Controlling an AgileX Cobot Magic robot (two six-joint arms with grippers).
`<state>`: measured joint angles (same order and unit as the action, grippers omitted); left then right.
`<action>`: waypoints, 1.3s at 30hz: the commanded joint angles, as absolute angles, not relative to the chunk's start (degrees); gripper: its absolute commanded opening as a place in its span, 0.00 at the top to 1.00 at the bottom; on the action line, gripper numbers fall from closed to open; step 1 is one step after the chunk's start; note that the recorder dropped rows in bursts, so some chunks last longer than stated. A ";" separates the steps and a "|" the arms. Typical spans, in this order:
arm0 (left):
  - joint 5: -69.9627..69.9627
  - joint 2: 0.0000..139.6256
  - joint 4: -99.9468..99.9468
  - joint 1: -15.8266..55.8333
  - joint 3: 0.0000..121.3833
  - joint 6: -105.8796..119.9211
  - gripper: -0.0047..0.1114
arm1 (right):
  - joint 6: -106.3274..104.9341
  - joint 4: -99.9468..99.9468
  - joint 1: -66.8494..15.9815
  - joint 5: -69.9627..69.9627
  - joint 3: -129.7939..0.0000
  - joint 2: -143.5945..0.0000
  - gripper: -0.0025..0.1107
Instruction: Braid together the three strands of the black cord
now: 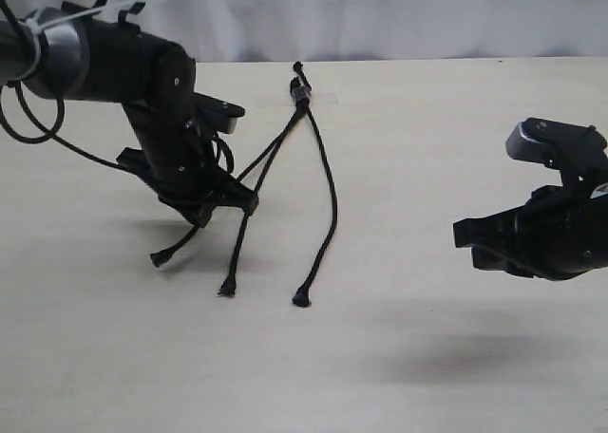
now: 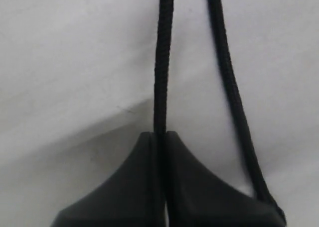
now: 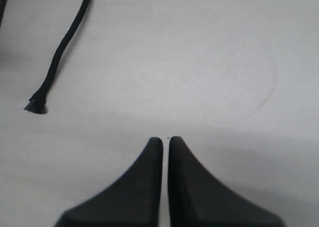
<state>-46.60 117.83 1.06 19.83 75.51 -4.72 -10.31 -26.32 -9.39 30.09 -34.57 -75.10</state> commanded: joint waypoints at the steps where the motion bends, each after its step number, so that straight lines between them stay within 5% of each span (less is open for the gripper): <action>1: -40.78 117.45 5.07 19.82 70.59 -4.79 0.96 | -10.85 -26.31 -9.53 30.28 -34.33 -75.20 0.94; 18: -21.61 118.29 11.68 30.67 65.44 -4.57 0.96 | -12.63 -27.90 -9.53 36.87 -38.59 -75.20 0.94; 39: -28.75 110.53 6.23 22.62 62.81 -4.57 0.96 | -13.28 -27.55 -9.53 36.39 -38.59 -75.20 0.94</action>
